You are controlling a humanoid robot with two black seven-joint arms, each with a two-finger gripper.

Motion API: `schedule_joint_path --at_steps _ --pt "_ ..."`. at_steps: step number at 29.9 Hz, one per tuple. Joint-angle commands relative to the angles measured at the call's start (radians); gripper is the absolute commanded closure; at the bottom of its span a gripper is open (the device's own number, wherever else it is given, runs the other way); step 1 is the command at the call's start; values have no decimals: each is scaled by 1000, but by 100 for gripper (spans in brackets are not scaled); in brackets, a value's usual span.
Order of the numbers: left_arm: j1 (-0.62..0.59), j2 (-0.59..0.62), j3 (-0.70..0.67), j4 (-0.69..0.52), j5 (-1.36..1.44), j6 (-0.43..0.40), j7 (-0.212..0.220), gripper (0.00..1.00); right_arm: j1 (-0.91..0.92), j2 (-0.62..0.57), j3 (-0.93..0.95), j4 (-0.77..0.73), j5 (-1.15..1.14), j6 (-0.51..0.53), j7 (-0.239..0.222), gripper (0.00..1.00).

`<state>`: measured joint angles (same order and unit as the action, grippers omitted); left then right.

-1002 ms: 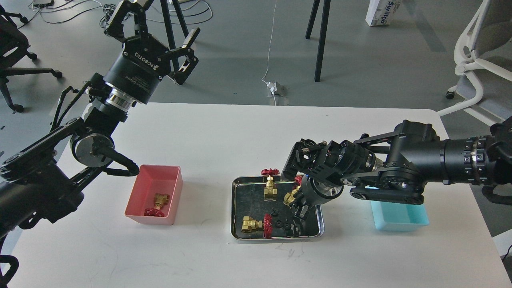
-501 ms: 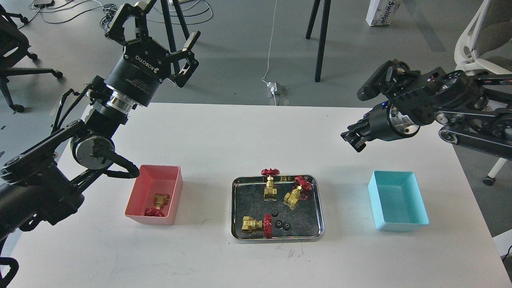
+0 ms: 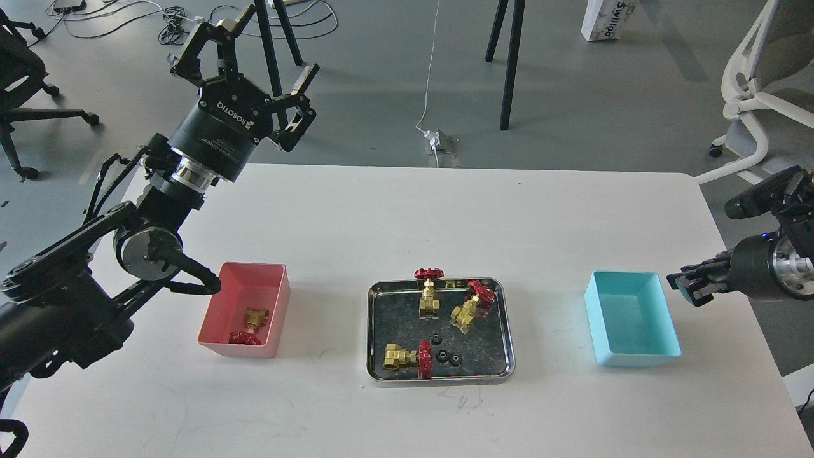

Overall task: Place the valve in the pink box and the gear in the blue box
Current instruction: 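Release the gear into the blue box and raise the right arm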

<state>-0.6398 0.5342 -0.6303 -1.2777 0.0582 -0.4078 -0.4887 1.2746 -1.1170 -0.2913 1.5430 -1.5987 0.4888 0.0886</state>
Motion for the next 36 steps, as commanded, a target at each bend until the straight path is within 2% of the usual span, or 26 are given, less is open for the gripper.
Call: schedule_joint_path --at_steps 1,7,12,14,15,16,21,25,28,31,34,36 --pt "14 3 0 0 0 0 0 8 -26 13 1 -17 0 0 -1 64" --pt "20 3 0 0 0 1 0 8 -49 14 7 -21 11 0 -3 45" --pt "32 3 0 0 0 0 0 8 -58 28 24 -41 77 0 -1 34" --pt "32 6 -2 0 0 -2 0 8 -58 28 81 -60 133 0 2 20" --pt "32 7 -2 1 0 -2 0 8 -60 28 116 -75 185 0 2 8" --pt "31 7 -2 4 0 -3 0 8 -60 28 153 -92 256 0 2 1" --pt "11 16 -44 49 0 -16 0 8 -60 32 325 -162 699 0 -6 1" --pt "-38 32 -115 144 -4 -81 0 8 -58 37 481 -283 1101 0 -4 1" --pt "-110 33 -124 253 -20 -81 0 8 -60 42 569 -378 1528 0 5 1" --pt "-158 39 -123 320 -92 -81 0 7 -61 43 570 -393 1889 0 7 1" --pt "-178 49 -120 348 -173 -81 0 3 -73 54 572 -394 2045 0 19 1" --pt "-178 46 -117 351 -190 -81 47 1 -84 101 575 -402 2086 0 51 1"
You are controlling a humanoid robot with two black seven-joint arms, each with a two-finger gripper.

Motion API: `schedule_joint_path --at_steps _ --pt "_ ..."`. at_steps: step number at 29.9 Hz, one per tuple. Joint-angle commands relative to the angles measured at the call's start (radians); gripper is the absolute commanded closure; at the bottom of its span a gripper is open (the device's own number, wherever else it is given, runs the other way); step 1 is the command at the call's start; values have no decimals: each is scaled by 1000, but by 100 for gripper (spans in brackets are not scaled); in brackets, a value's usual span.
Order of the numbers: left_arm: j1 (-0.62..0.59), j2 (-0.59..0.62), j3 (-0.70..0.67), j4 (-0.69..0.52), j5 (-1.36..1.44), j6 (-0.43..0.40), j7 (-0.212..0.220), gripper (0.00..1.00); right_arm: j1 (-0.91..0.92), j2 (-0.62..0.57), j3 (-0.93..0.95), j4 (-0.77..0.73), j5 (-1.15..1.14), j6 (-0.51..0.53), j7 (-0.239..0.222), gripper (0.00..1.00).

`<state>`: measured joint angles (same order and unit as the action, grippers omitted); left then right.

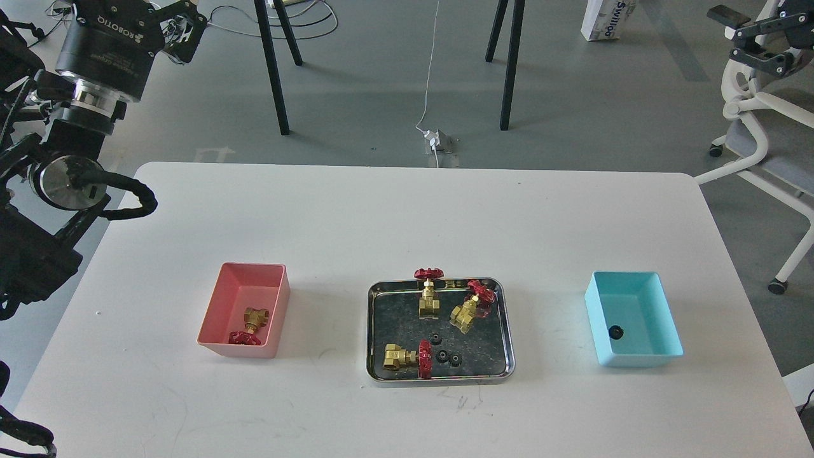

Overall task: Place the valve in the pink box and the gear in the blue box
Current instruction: 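Release the gear into the blue box and raise the right arm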

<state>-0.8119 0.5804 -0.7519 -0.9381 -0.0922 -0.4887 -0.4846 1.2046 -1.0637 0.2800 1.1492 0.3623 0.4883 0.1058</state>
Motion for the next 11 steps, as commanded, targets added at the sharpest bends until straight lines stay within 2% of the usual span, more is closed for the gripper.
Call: schedule_joint_path --at_steps 1,3,7,11 --pt "-6 -7 6 13 -40 0 56 1 -17 77 7 -17 135 0 55 1" --pt "-7 -22 9 27 -41 0 64 1 -28 143 11 -54 135 0 107 1" --pt "-9 -129 3 79 -40 0 55 1 -59 255 19 -117 136 0 198 1" --pt "13 -131 -4 90 -41 0 50 1 -100 317 27 -144 135 0 279 1"
